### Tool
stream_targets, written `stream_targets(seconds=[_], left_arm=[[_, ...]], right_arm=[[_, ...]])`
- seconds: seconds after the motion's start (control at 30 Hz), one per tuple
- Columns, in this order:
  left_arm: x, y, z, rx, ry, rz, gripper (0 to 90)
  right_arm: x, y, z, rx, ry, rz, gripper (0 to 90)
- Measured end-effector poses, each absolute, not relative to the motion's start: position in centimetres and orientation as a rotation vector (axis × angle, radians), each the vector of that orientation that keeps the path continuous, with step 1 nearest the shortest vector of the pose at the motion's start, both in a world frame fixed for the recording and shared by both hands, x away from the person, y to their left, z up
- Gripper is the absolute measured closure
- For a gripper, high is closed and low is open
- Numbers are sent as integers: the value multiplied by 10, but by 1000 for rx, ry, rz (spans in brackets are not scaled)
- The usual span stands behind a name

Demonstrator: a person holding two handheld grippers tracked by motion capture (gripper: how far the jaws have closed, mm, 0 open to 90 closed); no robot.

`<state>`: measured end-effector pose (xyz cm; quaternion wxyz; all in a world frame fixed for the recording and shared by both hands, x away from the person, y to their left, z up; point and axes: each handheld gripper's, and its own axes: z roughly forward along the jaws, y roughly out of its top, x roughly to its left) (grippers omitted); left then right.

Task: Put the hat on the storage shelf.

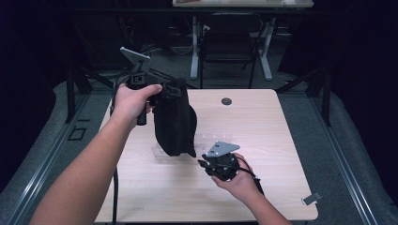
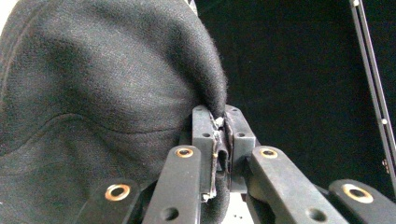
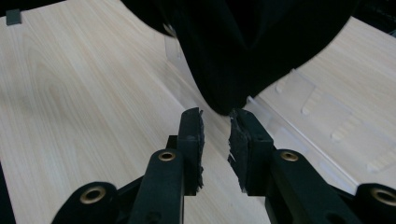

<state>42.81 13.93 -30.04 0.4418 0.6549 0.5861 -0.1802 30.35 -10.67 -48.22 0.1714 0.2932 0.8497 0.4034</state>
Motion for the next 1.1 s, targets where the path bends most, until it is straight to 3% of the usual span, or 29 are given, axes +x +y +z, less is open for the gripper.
stream_targets(seconds=[0.93, 1.1], left_arm=[[429, 138, -301, 1615, 1447, -448, 848], [427, 136, -300, 1588, 1435, -448, 793]], right_arm=[[314, -74, -469, 741, 2410, 1102, 811], [311, -73, -469, 716, 2397, 1078, 829]])
